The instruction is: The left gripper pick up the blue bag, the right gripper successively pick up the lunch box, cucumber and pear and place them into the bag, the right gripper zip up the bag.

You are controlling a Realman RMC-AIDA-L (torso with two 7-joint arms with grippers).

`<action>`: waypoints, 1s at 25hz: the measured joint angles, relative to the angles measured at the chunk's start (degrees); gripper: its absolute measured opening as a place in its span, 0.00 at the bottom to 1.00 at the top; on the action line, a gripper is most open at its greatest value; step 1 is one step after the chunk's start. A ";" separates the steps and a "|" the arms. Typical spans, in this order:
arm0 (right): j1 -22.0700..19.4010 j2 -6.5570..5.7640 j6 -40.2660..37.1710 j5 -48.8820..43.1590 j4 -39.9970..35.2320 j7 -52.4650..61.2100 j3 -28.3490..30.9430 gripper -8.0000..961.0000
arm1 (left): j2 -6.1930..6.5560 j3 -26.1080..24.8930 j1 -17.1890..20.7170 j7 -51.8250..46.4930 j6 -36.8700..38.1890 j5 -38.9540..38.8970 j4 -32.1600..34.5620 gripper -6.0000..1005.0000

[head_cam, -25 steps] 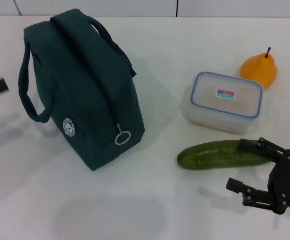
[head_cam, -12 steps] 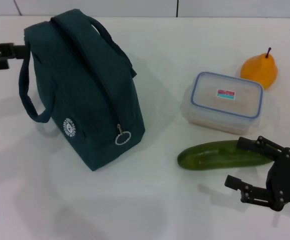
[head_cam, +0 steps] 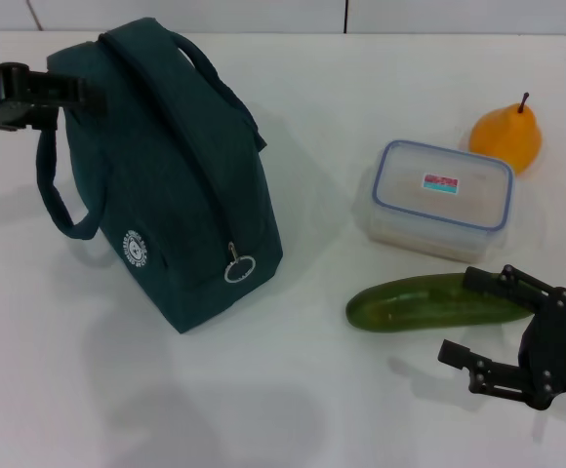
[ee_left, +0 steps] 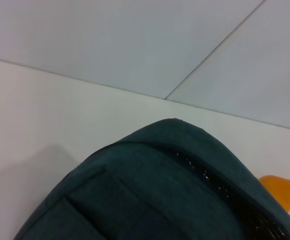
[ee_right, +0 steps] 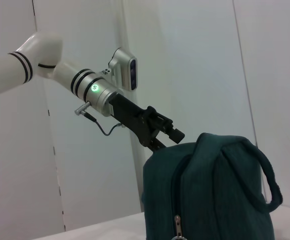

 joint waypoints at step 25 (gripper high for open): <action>0.09 0.00 1.81 0.59 -0.01 -0.01 0.00 0.89 | -0.31 3.43 -6.18 1.34 -1.97 7.08 -5.27 0.49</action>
